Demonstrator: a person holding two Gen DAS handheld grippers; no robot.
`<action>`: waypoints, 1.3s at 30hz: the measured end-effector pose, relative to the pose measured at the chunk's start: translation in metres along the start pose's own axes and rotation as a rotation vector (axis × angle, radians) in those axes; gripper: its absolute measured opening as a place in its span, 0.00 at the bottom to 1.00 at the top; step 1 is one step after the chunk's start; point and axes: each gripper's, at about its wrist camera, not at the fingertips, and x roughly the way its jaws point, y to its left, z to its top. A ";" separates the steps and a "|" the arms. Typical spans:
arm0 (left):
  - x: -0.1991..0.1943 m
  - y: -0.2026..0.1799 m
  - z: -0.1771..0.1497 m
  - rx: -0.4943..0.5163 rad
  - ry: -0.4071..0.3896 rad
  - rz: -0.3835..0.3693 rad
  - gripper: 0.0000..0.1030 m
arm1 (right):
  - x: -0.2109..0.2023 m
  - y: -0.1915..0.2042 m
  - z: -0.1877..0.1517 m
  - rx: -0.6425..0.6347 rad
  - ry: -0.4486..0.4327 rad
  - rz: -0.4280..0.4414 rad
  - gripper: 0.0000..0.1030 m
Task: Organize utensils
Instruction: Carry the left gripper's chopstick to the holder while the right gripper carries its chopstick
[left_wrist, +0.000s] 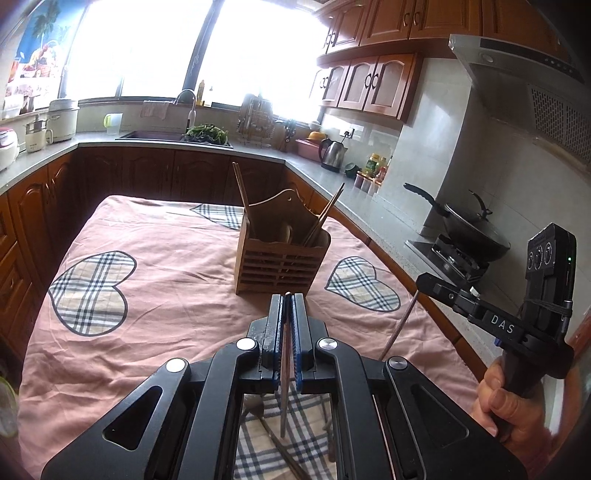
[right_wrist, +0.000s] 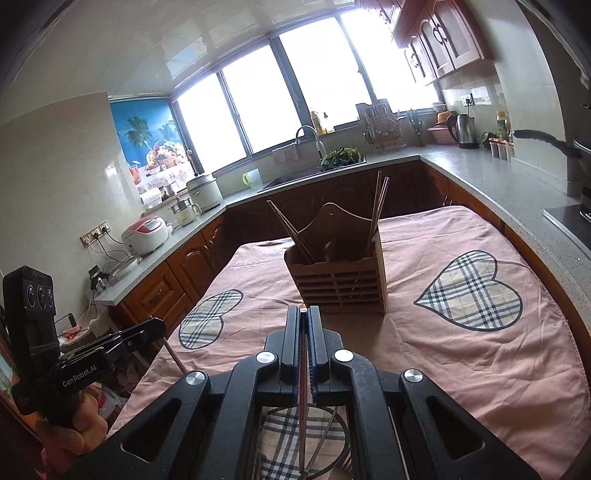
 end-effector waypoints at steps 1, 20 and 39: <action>0.000 0.001 0.002 -0.002 -0.007 0.002 0.03 | -0.001 0.001 0.001 -0.004 -0.005 0.000 0.03; 0.005 0.012 0.023 -0.009 -0.050 0.051 0.03 | 0.007 -0.001 0.020 -0.018 -0.046 -0.004 0.03; 0.022 0.020 0.065 -0.020 -0.084 0.066 0.03 | 0.014 -0.011 0.062 -0.029 -0.129 -0.015 0.03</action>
